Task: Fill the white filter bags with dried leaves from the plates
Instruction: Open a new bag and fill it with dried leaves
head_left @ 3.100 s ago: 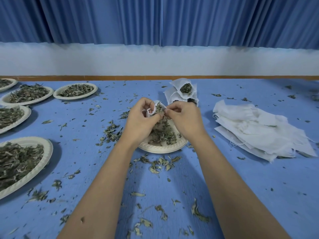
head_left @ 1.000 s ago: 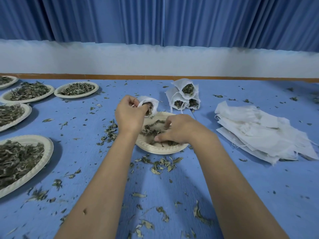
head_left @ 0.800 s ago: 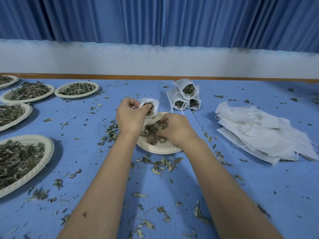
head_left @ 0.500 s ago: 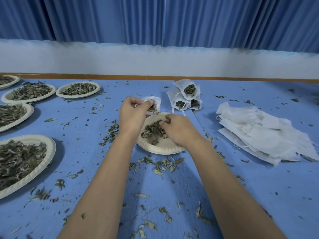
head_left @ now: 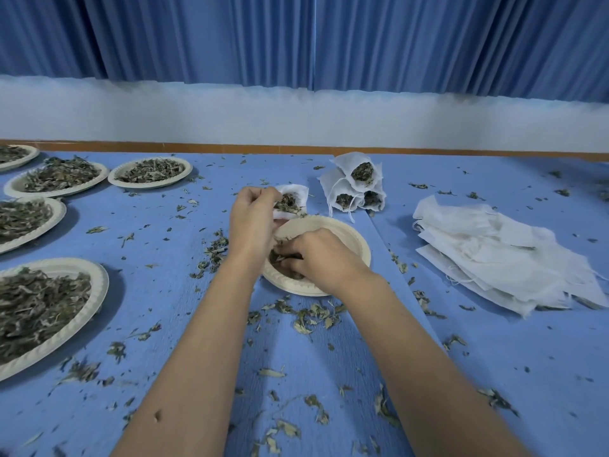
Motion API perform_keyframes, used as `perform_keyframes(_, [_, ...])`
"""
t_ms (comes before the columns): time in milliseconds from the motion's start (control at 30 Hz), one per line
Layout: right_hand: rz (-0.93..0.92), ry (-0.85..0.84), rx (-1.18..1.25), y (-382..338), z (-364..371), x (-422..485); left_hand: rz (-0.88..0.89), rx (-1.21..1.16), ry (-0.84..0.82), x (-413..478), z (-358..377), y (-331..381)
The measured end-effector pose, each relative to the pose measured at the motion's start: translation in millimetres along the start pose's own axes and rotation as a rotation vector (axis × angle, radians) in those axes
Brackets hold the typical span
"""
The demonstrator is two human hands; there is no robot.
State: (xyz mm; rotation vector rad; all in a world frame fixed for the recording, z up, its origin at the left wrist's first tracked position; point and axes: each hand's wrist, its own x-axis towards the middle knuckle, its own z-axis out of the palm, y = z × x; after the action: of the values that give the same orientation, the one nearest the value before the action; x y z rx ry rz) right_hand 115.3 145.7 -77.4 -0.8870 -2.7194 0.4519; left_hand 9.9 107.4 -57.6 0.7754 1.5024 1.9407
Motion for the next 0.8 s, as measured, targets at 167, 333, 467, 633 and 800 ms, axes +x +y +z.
perform_keyframes(167, [-0.013,0.121,-0.046,-5.1,2.7,0.0,0.028,0.069,0.026,1.2,-0.6,-2.9])
perform_keyframes(333, [0.235,0.281,0.392,0.7,-16.7,-4.1,0.074,0.112,0.044,-0.3,-0.3,-6.3])
perform_keyframes(467, [0.435,0.294,0.849,13.4,-53.9,-14.0,0.094,0.144,0.025,-4.4,2.8,-8.6])
perform_keyframes(633, [0.393,0.321,0.886,10.6,-60.1,-13.1,0.112,0.229,-0.045,-11.3,9.8,-10.7])
perform_keyframes(800, [0.412,0.441,0.746,10.2,-39.3,-3.4,0.118,0.257,-0.167,-15.8,14.3,-9.9])
